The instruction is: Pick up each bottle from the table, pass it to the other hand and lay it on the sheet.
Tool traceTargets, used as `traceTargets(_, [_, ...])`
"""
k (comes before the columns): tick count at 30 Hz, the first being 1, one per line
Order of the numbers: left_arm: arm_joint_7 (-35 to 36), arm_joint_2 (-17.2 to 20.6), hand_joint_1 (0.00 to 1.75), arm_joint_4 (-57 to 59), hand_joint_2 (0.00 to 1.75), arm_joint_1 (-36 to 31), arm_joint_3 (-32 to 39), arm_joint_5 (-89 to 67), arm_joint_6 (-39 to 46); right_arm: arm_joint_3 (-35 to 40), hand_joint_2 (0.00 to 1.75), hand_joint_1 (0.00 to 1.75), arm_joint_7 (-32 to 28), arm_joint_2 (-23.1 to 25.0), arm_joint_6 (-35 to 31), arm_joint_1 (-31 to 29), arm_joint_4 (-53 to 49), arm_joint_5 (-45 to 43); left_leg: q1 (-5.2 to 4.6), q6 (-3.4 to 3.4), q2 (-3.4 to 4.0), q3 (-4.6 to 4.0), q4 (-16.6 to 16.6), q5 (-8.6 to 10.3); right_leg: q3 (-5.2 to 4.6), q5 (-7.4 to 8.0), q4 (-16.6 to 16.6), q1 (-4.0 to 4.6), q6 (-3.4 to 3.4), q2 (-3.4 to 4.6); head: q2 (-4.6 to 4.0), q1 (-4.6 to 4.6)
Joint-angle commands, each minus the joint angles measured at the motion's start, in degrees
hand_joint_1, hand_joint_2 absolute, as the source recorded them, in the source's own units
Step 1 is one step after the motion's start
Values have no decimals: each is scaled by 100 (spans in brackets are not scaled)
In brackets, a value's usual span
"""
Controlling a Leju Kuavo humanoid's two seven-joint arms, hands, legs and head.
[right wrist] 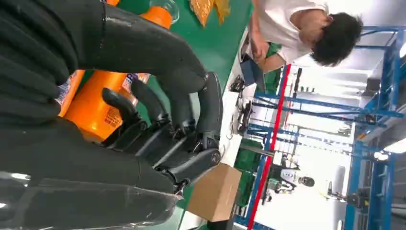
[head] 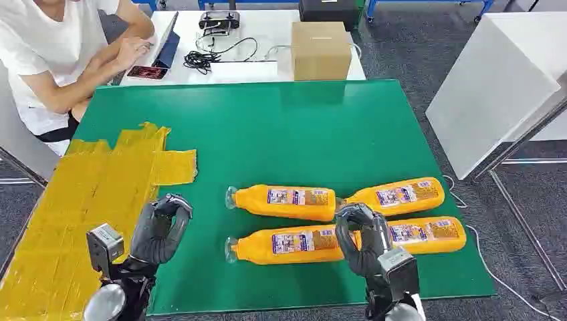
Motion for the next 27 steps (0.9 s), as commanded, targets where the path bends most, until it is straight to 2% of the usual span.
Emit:
traceTargets(1, [-1344,-641,175,-196,175,72,-488,-2594,2518,605,175,175,-683,859,-1941,-708,374,1904,1,-3,1,18,-5,-5,20,-5,-8,1,3,-2,0,0])
traceTargets(2, [-1026,-511,175,-333,175,46,-892,-2651,2788,1022,175,175,-304,780,-2459,-974,447,2079,-1,-3,25,5,3,-7,-2,0,3,-1,2,23,0,2])
traceTargets(5, [-801,-316,175,-277,175,-40,-1082,-2647,3001,1193,175,175,-62,512,-2809,-1122,393,2079,2,-5,38,1,4,-11,-6,1,4,3,1,34,0,-4])
traceTargets(6, [-738,-286,162,-240,175,-53,-1070,-2693,2990,1174,175,161,2,470,-2801,-1126,395,2090,2,-4,24,4,-6,-4,0,3,-7,3,2,18,0,2])
traceTargets(7, [-631,-268,0,-124,175,-61,-1003,-2883,3006,1122,175,9,285,367,-2814,-1145,446,2479,2,-6,16,21,-10,-7,17,-3,-10,2,2,9,0,-2])
traceTargets(8, [-598,-282,0,-74,175,-49,-956,-2936,2992,1076,175,0,310,362,-2847,-1146,457,2567,1,-3,2,18,-8,-2,15,-4,-9,1,2,-4,0,2])
traceTargets(13, [-486,-361,0,49,175,-23,-802,-2880,2808,1059,175,0,816,251,-2958,-1305,649,3529,-1,-3,14,16,-11,-6,14,-2,-11,-1,2,11,0,0])
traceTargets(16, [-445,-404,0,110,175,-53,-766,-2894,2744,1123,175,0,1313,149,-2896,-1492,905,4364,1,-3,8,12,-10,-3,12,-1,-11,1,1,6,0,2])
traceTargets(18, [-430,-428,0,125,175,-79,-755,-2877,2696,1180,175,0,1552,68,-2689,-1642,1098,4582,2,-3,12,15,-11,-4,16,0,-13,2,2,10,0,0])
traceTargets(19, [-413,-443,0,133,175,-104,-751,-2836,2621,1270,175,0,1875,-43,-2378,-1792,1279,4968,1,-2,8,6,-8,-2,7,1,-9,1,1,7,0,0])
traceTargets(23, [-370,-497,0,191,175,-197,-734,-2774,2466,1648,175,0,2377,-350,-1257,-2343,2123,5389,2,-2,15,19,-11,-3,20,2,-15,2,3,11,0,0])
traceTargets(27, [-375,-522,0,303,175,-297,-740,-2743,2393,1880,175,0,2350,-365,-946,-2713,2891,5381,2,-2,17,6,-8,-1,8,5,-11,2,2,18,0,0])
